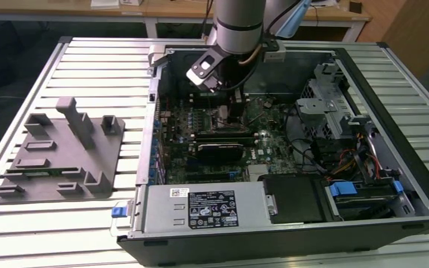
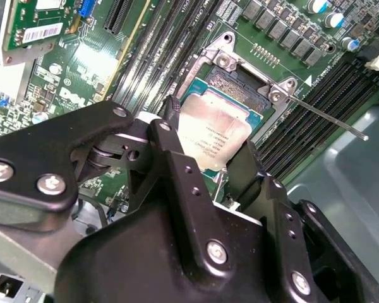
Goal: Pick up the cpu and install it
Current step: 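Place the cpu into insertion slot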
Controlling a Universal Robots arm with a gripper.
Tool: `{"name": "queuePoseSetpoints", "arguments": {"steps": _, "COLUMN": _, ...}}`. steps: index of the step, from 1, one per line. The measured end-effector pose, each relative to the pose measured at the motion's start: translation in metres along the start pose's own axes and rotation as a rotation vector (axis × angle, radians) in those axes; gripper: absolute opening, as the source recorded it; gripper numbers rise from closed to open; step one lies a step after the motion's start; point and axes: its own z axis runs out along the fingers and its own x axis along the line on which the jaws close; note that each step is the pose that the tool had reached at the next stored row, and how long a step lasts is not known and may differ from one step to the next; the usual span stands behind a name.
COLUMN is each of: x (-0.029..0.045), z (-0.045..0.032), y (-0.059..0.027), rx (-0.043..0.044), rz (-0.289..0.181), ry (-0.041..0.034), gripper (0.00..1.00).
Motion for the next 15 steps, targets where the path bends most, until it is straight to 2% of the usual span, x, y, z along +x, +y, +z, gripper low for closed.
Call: {"name": "queuePoseSetpoints", "arguments": {"steps": 15, "x": 0.0039, "z": 0.0072, "y": -0.0001, "rx": -0.0005, "rz": -0.015, "ry": 0.0076, "gripper": 0.54}}
